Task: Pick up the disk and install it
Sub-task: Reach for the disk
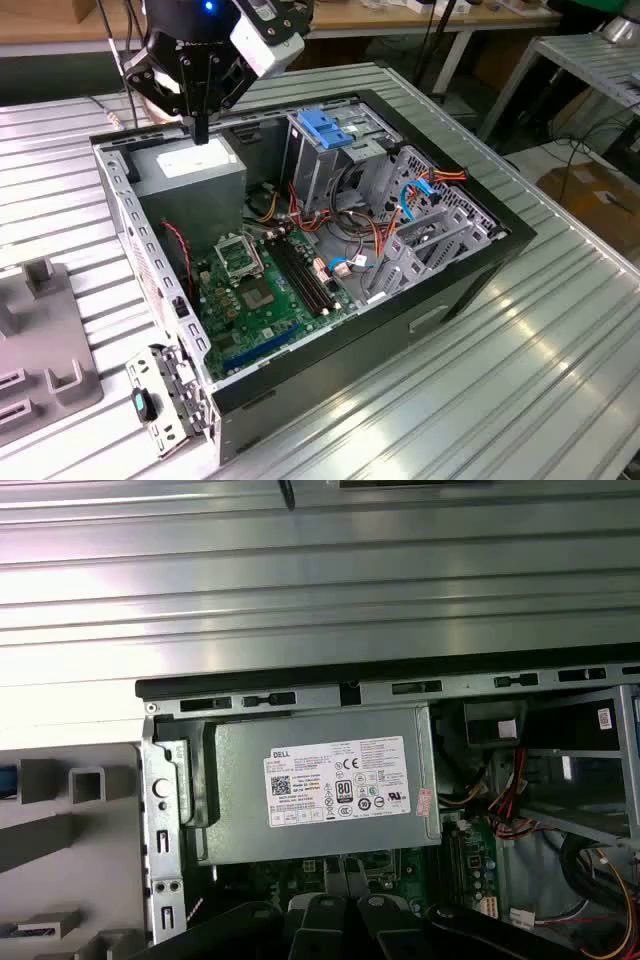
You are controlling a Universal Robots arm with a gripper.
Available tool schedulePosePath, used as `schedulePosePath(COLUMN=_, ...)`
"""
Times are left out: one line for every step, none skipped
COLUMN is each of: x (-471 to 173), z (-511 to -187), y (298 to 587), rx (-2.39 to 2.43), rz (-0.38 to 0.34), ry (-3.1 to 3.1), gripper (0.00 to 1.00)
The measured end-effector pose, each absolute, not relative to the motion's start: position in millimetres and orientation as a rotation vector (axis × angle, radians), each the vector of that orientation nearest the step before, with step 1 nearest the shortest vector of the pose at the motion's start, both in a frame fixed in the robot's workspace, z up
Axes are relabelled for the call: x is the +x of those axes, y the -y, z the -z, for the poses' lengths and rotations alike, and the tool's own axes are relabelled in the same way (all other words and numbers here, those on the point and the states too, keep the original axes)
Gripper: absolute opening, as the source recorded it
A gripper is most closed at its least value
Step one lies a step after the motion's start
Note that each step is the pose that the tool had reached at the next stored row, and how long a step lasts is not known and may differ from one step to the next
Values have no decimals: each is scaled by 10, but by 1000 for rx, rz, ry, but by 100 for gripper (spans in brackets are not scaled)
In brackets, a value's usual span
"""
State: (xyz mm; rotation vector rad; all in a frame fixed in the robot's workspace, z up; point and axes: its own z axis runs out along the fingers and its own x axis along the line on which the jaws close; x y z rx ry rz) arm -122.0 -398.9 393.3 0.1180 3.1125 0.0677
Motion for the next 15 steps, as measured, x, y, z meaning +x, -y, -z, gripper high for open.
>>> schedulePosePath(x=-1220, z=-3933, y=3989, rx=118, rz=-68, ry=-3112, gripper=11)
schedulePosePath(x=-1220, z=-3933, y=3989, rx=118, rz=-68, ry=-3112, gripper=11)
schedulePosePath(x=-1220, z=-3933, y=3989, rx=118, rz=-68, ry=-3112, gripper=11)
schedulePosePath(x=-1220, z=-3933, y=3989, rx=118, rz=-68, ry=-3113, gripper=11)
schedulePosePath(x=-1220, z=-3933, y=3989, rx=118, rz=-68, ry=-3113, gripper=11)
schedulePosePath(x=-1220, z=-3933, y=3989, rx=118, rz=-68, ry=-3112, gripper=11)
schedulePosePath(x=-1221, z=-3933, y=3989, rx=118, rz=-68, ry=-3113, gripper=11)
schedulePosePath(x=-1223, z=-3933, y=3989, rx=118, rz=-68, ry=-3112, gripper=11)
schedulePosePath(x=-1228, z=-3933, y=3989, rx=118, rz=-68, ry=-3113, gripper=11)
schedulePosePath(x=-1232, z=-3933, y=3989, rx=118, rz=-68, ry=-3112, gripper=11)
schedulePosePath(x=-1236, z=-3933, y=3989, rx=118, rz=-68, ry=-3112, gripper=11)
schedulePosePath(x=-1243, z=-3933, y=3989, rx=118, rz=-68, ry=-3112, gripper=11)
schedulePosePath(x=-1248, z=-3933, y=3989, rx=118, rz=-68, ry=-3112, gripper=11)
schedulePosePath(x=-1254, z=-3933, y=3990, rx=118, rz=-68, ry=-3113, gripper=11)
schedulePosePath(x=-1270, z=-3933, y=3990, rx=118, rz=-68, ry=-3112, gripper=11)
